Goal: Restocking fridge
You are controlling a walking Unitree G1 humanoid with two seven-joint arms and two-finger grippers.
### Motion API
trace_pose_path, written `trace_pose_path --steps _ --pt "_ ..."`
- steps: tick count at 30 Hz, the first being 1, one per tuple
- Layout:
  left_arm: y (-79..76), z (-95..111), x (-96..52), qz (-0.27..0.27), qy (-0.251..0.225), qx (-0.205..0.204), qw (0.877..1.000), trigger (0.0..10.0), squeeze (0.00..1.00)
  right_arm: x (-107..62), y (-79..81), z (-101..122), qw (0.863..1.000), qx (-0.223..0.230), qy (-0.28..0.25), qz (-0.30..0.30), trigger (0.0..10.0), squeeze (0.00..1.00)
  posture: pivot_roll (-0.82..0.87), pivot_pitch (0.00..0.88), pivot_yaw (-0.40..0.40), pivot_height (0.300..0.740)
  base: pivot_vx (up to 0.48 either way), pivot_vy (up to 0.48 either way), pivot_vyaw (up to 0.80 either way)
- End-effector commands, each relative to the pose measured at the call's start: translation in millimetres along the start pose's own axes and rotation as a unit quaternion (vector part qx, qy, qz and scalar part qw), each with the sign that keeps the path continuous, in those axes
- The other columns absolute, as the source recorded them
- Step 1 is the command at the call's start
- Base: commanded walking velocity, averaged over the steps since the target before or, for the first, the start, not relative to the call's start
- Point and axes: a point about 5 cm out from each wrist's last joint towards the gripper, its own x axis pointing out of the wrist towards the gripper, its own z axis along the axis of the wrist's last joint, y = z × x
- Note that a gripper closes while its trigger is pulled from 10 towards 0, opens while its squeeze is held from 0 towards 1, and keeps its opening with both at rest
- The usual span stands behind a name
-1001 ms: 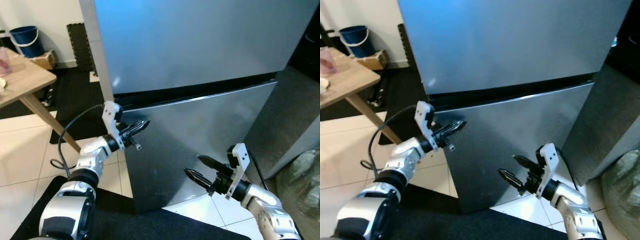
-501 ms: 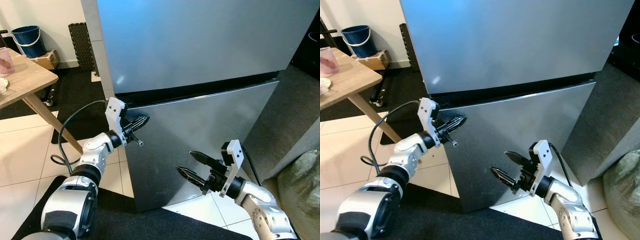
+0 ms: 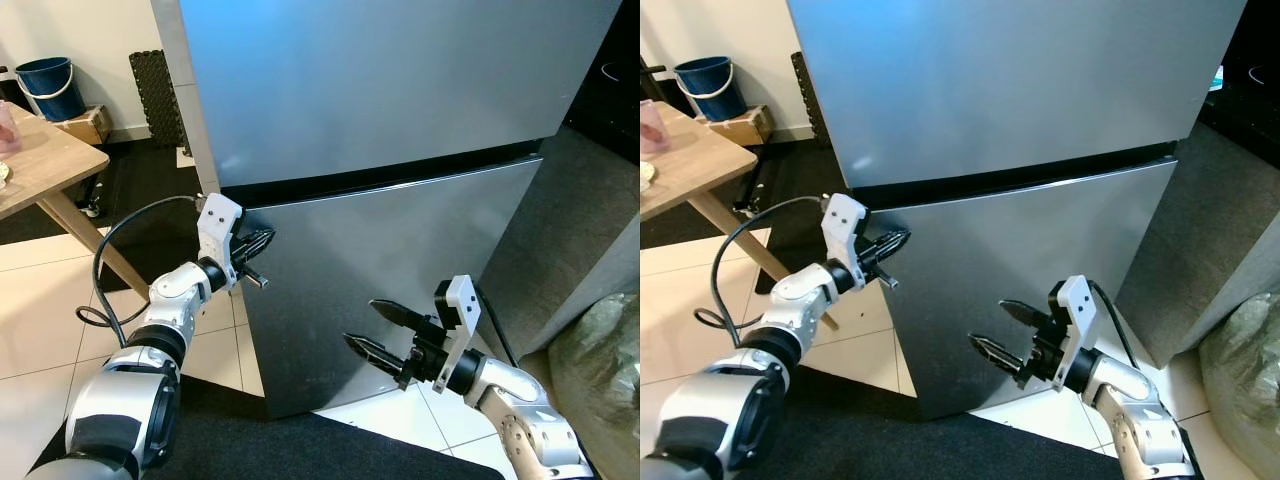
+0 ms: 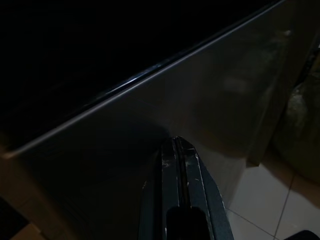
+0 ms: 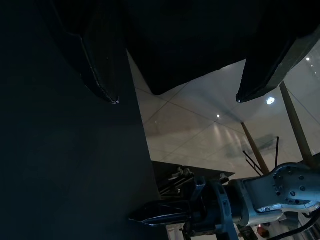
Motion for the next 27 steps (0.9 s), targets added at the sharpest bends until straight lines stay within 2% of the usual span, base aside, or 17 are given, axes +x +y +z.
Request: trace_pose_path --steps 1,3,4,7,8,10,11,13,16,18,20,22,23,27 --pt "22.0 12 -9.1 0.054 -0.021 0.005 0.998 10.0 0.00 -0.3 2.9 -1 1.000 0.003 0.007 0.009 10.0 0.00 -0.14 0.124 0.054 0.740 0.000 0.000 0.00" --pt "14.2 8 -8.7 0.015 -0.029 -0.017 0.999 10.0 0.00 0.4 2.8 -6 1.000 0.002 0.020 0.008 10.0 0.00 -0.14 0.120 0.051 0.740 0.000 0.000 0.00" --pt "14.2 8 -8.7 0.015 -0.029 -0.017 0.999 10.0 0.00 0.4 2.8 -6 1.000 0.002 0.020 0.008 10.0 0.00 -0.14 0.120 0.051 0.740 0.000 0.000 0.00" --pt "-8.0 -16 -14.2 -0.075 -0.009 -0.051 0.996 10.0 0.00 1.0 3.2 -17 0.999 0.000 0.044 0.009 10.0 0.00 -0.13 0.116 0.047 0.740 0.000 0.000 0.00" --pt "-8.0 -16 -14.2 -0.075 -0.009 -0.051 0.996 10.0 0.00 1.0 3.2 -17 0.999 0.000 0.044 0.009 10.0 0.00 -0.13 0.116 0.047 0.740 0.000 0.000 0.00" --pt "-20.7 -38 -26.1 -0.108 0.016 -0.074 0.991 10.0 0.00 3.1 4.3 -19 0.999 0.005 0.046 0.013 10.0 0.00 -0.12 0.112 0.044 0.740 0.000 0.000 0.00" --pt "-20.7 -38 -26.1 -0.108 0.016 -0.074 0.991 10.0 0.00 3.1 4.3 -19 0.999 0.005 0.046 0.013 10.0 0.00 -0.12 0.112 0.044 0.740 0.000 0.000 0.00" --pt "-27.2 -58 -40.1 -0.109 0.041 -0.094 0.989 10.0 0.00 5.9 4.3 -19 0.999 0.007 0.042 0.016 10.0 0.00 -0.11 0.107 0.043 0.740 0.000 0.000 0.00" --pt "-32.9 -89 -68.5 -0.078 0.081 -0.125 0.986 10.0 0.00 8.9 2.6 -16 0.999 0.007 0.036 0.021 10.0 0.00 -0.10 0.099 0.038 0.740 0.000 0.000 0.00" --pt "-33.6 -94 -73.8 -0.072 0.087 -0.132 0.985 10.0 0.00 9.4 2.3 -16 0.999 0.007 0.036 0.021 10.0 0.00 -0.10 0.099 0.038 0.740 0.000 0.000 0.00" --pt "-37.4 -112 -92.9 -0.047 0.114 -0.152 0.981 10.0 0.00 9.9 0.8 -15 0.999 0.006 0.036 0.023 10.0 0.00 -0.09 0.093 0.030 0.740 0.000 0.000 0.00" --pt "-47.7 -136 -119.8 -0.017 0.160 -0.179 0.971 10.0 0.00 11.2 -0.9 -15 0.999 0.003 0.036 0.026 10.0 0.00 -0.08 0.089 0.027 0.740 0.000 0.000 0.00" --pt "-47.7 -136 -119.8 -0.017 0.160 -0.179 0.971 10.0 0.00 11.2 -0.9 -15 0.999 0.003 0.036 0.026 10.0 0.00 -0.08 0.089 0.027 0.740 0.000 0.000 0.00" --pt "-75.9 -177 -167.9 0.041 0.259 -0.230 0.937 10.0 0.00 13.6 -2.8 -14 0.999 0.002 0.035 0.028 10.0 0.00 -0.07 0.082 0.022 0.740 0.000 0.000 0.00"
